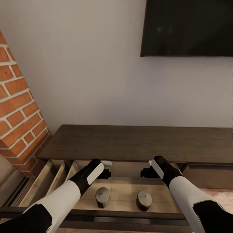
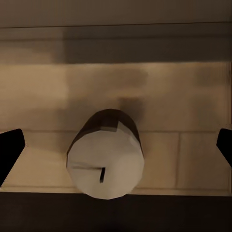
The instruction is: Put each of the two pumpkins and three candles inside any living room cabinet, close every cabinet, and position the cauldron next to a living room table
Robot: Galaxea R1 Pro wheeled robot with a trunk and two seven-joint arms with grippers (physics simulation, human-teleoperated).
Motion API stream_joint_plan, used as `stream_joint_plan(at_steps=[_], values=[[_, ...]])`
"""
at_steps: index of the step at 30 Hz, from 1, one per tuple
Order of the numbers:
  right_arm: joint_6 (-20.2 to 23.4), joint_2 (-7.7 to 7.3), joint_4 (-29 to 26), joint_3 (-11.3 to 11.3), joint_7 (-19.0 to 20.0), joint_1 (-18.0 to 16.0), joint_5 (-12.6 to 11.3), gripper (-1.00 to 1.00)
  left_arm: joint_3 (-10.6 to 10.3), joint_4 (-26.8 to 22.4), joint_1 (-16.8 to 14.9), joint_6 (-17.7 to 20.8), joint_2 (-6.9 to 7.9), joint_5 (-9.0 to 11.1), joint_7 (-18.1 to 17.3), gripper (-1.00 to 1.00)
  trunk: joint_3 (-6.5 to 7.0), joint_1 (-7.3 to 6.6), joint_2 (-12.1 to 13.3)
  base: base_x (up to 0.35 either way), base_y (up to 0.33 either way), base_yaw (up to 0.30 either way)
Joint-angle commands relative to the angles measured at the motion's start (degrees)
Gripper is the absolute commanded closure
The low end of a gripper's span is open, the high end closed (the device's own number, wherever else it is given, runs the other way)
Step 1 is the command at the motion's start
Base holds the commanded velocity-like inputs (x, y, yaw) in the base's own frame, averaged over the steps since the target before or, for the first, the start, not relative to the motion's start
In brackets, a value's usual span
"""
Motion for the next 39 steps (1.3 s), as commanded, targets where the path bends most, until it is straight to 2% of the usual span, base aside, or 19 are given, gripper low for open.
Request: stream_joint_plan(at_steps=[1,9,39], values=[[0.2,-0.09,-0.09,0.4,-0.45,-0.02,-0.63,-1.0,-0.27,-0.05,-0.05,0.69,0.04,0.63,0.53,-1.0,0.17,-0.03,0.0,-0.069,0.0,0.0],[0.21,-0.12,-0.09,0.28,-0.37,-0.02,-0.71,-1.0,-0.26,-0.04,-0.05,4.14,0.1,0.94,0.65,-1.0,1.95,-0.24,0.1,-0.173,0.0,0.0],[0.08,0.05,-0.37,0.13,-0.33,-0.02,-0.82,-1.0,-0.26,-0.77,-0.06,4.43,0.04,0.79,1.3,-1.0,8.59,-1.01,0.5,-0.087,0.0,0.0]])
